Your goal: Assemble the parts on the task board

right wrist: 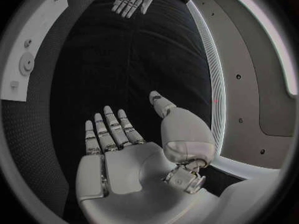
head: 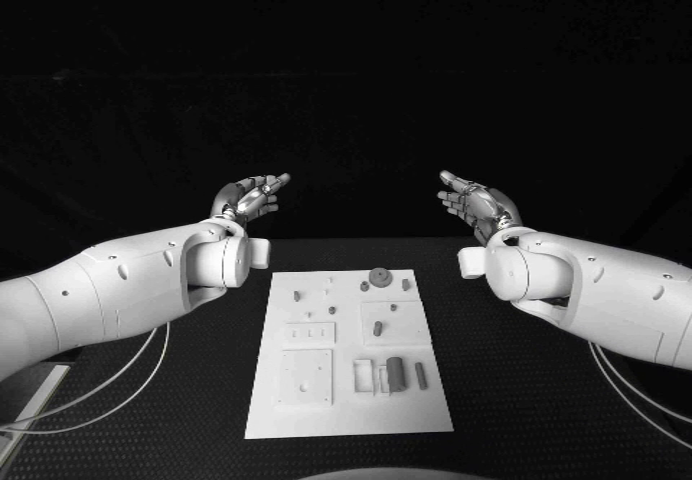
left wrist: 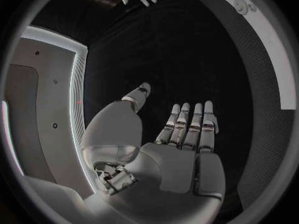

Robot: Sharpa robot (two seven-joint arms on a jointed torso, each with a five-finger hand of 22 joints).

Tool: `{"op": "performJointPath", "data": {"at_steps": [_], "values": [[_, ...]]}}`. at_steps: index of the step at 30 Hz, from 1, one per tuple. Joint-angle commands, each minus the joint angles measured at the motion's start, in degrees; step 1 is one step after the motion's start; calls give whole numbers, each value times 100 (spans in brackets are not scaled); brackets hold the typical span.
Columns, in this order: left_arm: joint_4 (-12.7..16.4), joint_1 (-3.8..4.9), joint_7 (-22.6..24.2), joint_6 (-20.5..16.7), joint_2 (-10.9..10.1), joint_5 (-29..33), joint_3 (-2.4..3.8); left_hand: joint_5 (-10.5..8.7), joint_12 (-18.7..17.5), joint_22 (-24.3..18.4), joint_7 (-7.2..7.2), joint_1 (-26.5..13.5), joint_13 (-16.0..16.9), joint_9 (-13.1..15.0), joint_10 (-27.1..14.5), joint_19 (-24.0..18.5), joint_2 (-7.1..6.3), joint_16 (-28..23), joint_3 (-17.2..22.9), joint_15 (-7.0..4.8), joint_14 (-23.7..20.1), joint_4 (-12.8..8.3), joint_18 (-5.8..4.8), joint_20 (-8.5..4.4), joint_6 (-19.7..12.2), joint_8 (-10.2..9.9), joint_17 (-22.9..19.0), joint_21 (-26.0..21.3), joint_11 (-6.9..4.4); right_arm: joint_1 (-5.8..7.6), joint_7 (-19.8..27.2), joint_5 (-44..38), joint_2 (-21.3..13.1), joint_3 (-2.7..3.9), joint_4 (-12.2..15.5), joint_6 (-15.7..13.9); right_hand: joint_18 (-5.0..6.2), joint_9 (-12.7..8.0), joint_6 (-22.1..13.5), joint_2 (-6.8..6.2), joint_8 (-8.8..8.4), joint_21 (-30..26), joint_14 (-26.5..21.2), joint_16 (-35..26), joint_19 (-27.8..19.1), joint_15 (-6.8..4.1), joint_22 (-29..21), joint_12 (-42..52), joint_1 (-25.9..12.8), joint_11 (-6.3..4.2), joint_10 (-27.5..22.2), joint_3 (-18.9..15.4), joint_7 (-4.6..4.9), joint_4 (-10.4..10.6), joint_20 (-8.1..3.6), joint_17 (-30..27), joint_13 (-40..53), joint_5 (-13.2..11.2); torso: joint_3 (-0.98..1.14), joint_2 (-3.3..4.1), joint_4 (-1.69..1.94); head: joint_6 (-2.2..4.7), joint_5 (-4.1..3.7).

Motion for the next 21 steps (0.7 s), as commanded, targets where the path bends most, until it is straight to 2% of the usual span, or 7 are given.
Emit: {"op": "performJointPath", "data": {"at_steps": [1,2,6,12,13,17,21], "values": [[-300,161,-624,861,99,144,-93,20,38,37,6,44,6,25,46,35,-8,24,25,10,30,1,-86,6,33,21,22,34,14,144,-815,-312,51,-43,-295,1359,82,269,401,-46,304,228,499,400,392,111,1476,129,626,96,428,191,539,-501,48,318,51,45,-4,5,-3,-19,3],[-356,194,-660,905,116,151,-116,20,40,40,8,45,8,27,54,34,-8,26,25,13,29,3,-86,5,33,22,24,35,20,175,-879,-328,60,-53,-356,1457,143,288,486,-85,355,337,782,605,620,152,2115,177,742,122,541,242,569,-608,27,465,67,32,-4,5,-3,-19,3],[-529,293,-771,1040,165,172,-184,21,53,58,42,58,15,38,88,34,8,55,27,47,56,10,-86,0,43,38,44,43,53,303,-1136,-395,97,-95,-604,1852,282,329,728,-178,487,513,1080,758,1128,187,3147,293,1020,149,854,368,602,-889,-14,536,97,45,-4,5,-3,-19,3],[-538,298,-777,1047,167,173,-188,28,237,144,342,270,92,121,517,293,156,335,88,170,531,-145,-54,-105,430,243,167,184,249,363,-1255,-426,115,-115,-720,2036,496,390,1253,-286,722,594,1639,1004,1679,144,3160,524,1342,111,1491,549,577,-1121,-53,635,167,43,-4,5,-3,-19,3],[-145,322,-662,1393,-145,125,-213,50,299,175,416,337,115,136,663,448,195,449,117,188,752,-211,-7,-139,557,298,210,260,293,356,-1059,-4174,457,-114,-1473,1519,557,399,1379,-322,769,623,1799,1071,1841,86,3143,569,1432,58,1638,589,544,-1122,-63,662,179,38,-10,91,43,251,24],[84,322,-641,1511,-290,-86,-213,59,574,240,607,585,212,154,1350,1059,300,788,285,94,1557,-555,275,-212,1136,490,315,507,405,356,-1098,-4973,529,-113,-1598,1455,742,410,1798,-384,877,646,2316,1237,2335,-107,3042,658,1646,-103,2110,622,463,-1134,-75,756,190,35,-9,123,82,300,11],[285,322,-759,2159,-425,-441,-212,67,759,273,625,717,252,81,1880,1538,400,981,490,-119,2132,-927,350,-343,1556,535,400,672,332,356,-1153,-5392,596,-111,-1705,1699,922,457,2169,-400,987,740,2883,1464,2856,-363,2988,859,1742,-339,2693,616,360,-1141,-100,907,313,40,-5,166,129,309,6]]}}
